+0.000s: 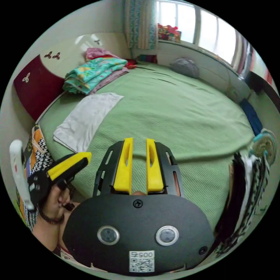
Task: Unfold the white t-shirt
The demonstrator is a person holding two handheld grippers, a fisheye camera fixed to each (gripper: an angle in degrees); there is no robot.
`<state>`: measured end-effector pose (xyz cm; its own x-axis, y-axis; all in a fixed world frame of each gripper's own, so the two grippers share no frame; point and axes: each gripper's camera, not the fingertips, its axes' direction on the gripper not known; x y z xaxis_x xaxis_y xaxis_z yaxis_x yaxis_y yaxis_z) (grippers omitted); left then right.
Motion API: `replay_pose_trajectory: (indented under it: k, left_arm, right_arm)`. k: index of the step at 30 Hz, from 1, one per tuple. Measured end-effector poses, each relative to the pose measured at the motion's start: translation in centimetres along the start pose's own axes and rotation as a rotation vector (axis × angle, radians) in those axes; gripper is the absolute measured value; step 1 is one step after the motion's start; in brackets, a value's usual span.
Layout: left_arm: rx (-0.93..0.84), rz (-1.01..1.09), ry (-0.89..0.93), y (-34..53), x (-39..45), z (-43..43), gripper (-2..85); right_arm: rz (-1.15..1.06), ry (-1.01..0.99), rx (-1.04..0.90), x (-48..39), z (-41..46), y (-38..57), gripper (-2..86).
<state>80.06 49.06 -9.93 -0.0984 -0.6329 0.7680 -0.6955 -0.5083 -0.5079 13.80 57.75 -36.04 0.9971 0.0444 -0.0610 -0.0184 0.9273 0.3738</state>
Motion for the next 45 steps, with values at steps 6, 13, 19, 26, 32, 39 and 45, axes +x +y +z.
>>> replay_pose_trajectory:
  k: [6,13,19,26,32,39,45]
  left_arm:
    - [-0.066,-0.150,0.072,-2.1,-6.2,2.1,-0.7]
    - [-0.091,-0.147,0.131,-4.5,-8.8,3.4,-0.6]
    - [-0.090,-0.136,0.140,-6.0,-9.7,4.0,-0.6]
    - [-0.043,-0.139,0.080,-6.4,-11.0,3.6,-0.6]
    - [-0.068,-0.186,0.077,-6.8,-12.3,4.3,-0.6]
    - [-0.053,-0.108,0.112,-7.2,-8.8,4.3,-0.6]
    - [-0.077,-0.023,0.164,-7.3,-4.2,4.7,-0.7]
  right_arm:
    - [0.022,-0.148,-0.089,-4.7,7.9,-6.8,9.2]
    - [0.062,-0.102,-0.079,-6.2,12.7,-10.3,9.3]
    - [0.027,-0.071,-0.039,-7.1,13.8,-10.9,9.1]
    - [-0.091,-0.099,-0.077,-8.5,14.6,-12.1,5.5]
    - [-0.036,-0.174,-0.078,-7.5,14.6,-13.2,1.1]
    - [-0.105,0.009,-0.059,-6.3,12.8,-13.3,-0.2]
    - [0.010,0.127,-0.070,1.7,10.9,-13.1,-0.2]
